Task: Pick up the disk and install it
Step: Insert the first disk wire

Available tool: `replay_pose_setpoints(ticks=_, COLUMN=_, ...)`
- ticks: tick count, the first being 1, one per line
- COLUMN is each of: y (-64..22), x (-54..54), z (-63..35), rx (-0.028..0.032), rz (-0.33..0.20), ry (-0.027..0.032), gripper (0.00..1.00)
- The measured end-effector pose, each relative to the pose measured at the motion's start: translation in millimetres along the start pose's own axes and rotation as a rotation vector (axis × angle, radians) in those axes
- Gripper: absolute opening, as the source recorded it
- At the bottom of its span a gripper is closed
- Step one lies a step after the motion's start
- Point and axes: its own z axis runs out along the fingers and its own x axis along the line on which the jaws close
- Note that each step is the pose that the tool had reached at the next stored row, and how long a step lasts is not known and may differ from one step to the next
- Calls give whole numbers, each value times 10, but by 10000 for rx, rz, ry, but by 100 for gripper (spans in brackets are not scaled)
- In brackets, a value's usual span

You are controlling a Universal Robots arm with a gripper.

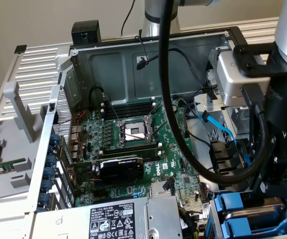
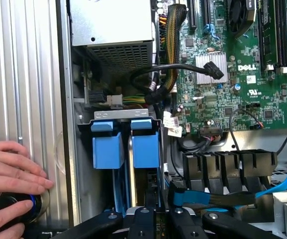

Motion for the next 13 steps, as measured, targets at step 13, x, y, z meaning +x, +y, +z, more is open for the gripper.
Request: replay_pose_setpoints(ticks=13, y=1, x=1, z=-60, rx=0, rz=0, ry=5, gripper=25)
